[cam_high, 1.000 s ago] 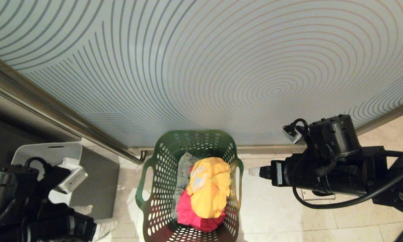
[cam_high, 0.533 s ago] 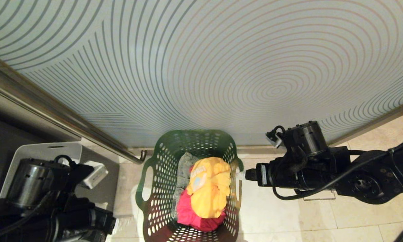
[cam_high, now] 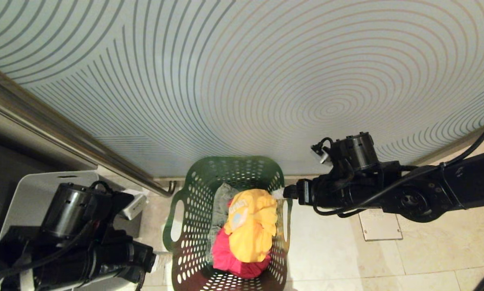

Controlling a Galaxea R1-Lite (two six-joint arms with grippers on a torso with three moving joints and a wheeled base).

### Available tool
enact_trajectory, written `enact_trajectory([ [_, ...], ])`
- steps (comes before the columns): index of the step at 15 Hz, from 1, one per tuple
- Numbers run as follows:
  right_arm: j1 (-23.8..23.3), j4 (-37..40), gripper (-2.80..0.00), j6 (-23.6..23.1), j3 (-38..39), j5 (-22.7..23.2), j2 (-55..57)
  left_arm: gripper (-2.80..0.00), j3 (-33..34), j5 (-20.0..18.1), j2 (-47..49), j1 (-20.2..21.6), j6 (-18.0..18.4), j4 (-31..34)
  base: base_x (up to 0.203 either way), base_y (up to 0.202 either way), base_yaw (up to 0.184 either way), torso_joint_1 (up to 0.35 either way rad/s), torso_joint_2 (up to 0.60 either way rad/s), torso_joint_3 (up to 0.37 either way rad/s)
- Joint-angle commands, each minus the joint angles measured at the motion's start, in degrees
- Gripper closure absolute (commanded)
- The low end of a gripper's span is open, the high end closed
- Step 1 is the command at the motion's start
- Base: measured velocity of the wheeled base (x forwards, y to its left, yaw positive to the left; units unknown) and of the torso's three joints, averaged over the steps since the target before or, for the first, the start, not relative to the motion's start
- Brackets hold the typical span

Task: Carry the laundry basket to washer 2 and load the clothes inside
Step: Pick up the clothes basket and put it beside the washing machine

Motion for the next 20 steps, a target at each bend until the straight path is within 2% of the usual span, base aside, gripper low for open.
enact_trajectory([
  [1, 0.05, -0.07, -2.80, 0.60, -1.02, 1.64, 0.80, -2.80, -1.33, 0.34, 2.56, -0.27, -0.05, -0.07, 0.000, 0.000, 0.000, 0.000, 0.00, 0.000],
  [4, 0.05, 0.10, -2.80, 1.19, -0.85, 4.31, 1.23, -2.80, -2.33, 0.28, 3.71, -0.93, -0.52, -0.10, 0.000, 0.000, 0.000, 0.000, 0.00, 0.000],
  [7, 0.49, 0.01, -2.80, 4.18, -1.11, 8.01, 1.23, -2.80, -2.51, 0.20, 3.80, -2.02, -1.86, -0.10, 0.000, 0.000, 0.000, 0.000, 0.00, 0.000],
  [11, 1.02, -0.13, -2.80, 5.61, -1.29, 9.62, 2.25, -2.80, -2.53, 0.20, 4.39, -2.12, -2.77, -0.15, 0.000, 0.000, 0.000, 0.000, 0.00, 0.000],
  [14, 1.02, -0.17, -2.80, 7.72, -1.11, 13.04, 2.60, -2.80, -2.41, 0.24, 5.73, -2.38, -2.60, -3.13, 0.000, 0.000, 0.000, 0.000, 0.00, 0.000],
  [17, 1.02, 0.06, -2.80, 8.07, 0.56, 17.02, 1.44, -2.80, -2.42, 0.20, 5.76, -2.38, -2.60, -3.26, 0.000, 0.000, 0.000, 0.000, 0.00, 0.000],
  [20, 1.16, -0.09, -2.80, 7.51, 2.18, 17.15, 1.51, -2.80, -2.35, 0.21, 5.67, -2.46, -2.60, -3.34, 0.000, 0.000, 0.000, 0.000, 0.00, 0.000],
])
